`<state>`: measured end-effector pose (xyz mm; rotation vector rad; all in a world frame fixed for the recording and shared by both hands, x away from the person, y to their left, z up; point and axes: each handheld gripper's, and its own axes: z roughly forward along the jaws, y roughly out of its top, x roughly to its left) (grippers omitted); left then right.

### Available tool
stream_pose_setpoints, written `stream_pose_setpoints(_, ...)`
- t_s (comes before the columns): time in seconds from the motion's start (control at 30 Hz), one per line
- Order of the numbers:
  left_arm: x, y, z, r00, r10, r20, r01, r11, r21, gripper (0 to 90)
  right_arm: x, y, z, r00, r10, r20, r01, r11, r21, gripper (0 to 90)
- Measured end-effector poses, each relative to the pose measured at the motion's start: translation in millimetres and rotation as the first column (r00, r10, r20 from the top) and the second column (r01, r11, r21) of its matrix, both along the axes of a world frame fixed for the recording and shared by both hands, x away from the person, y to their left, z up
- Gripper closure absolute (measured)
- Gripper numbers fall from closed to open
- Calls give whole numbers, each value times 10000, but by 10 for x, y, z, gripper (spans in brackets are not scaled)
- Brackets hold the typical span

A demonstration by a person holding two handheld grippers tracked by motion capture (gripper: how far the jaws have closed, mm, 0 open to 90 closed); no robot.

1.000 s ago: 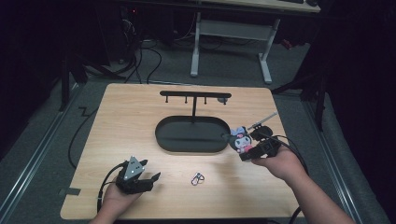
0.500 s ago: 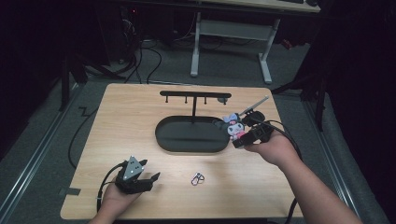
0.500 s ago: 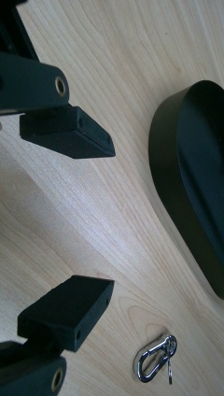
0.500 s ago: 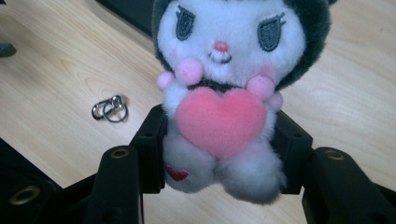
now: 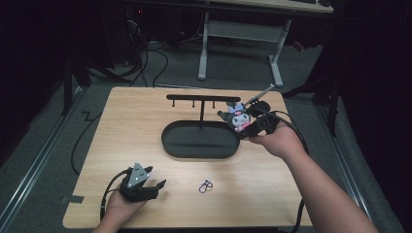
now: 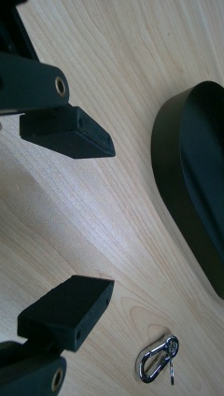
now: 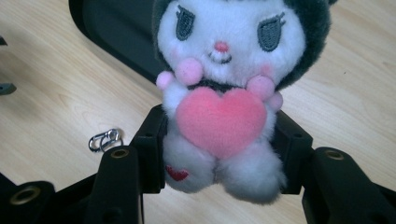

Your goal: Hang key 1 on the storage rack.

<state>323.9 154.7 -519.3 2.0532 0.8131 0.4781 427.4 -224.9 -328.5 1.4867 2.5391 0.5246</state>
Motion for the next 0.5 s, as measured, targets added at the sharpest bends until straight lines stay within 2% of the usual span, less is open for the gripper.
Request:
stream_pose_setpoints(0.13,1,0,-1,10000,-8,-4,8,10000,-9,310,26,25,12,10000,-35,79,35,10000,-82,487)
stream_pose_setpoints(0.27,1,-3,-2,10000,-29,-12,29,10000,7,310,50,112,-21,9998,178,82,-177,9997,-159,487)
stream_pose_setpoints(0.4,-1,-1,-2,10000,-38,11,38,10000,-8,310,76,181,-136,9992,388,0,-388,9987,-319,488)
stream_pose_setpoints(0.43,-1,0,-2,10000,-38,11,38,10000,-7,310,74,188,-159,9997,247,-74,-249,9994,-257,488)
stream_pose_setpoints(0.5,-1,2,-2,10000,-37,9,37,10000,-11,310,85,176,-176,9993,385,-35,-385,9990,-245,488)
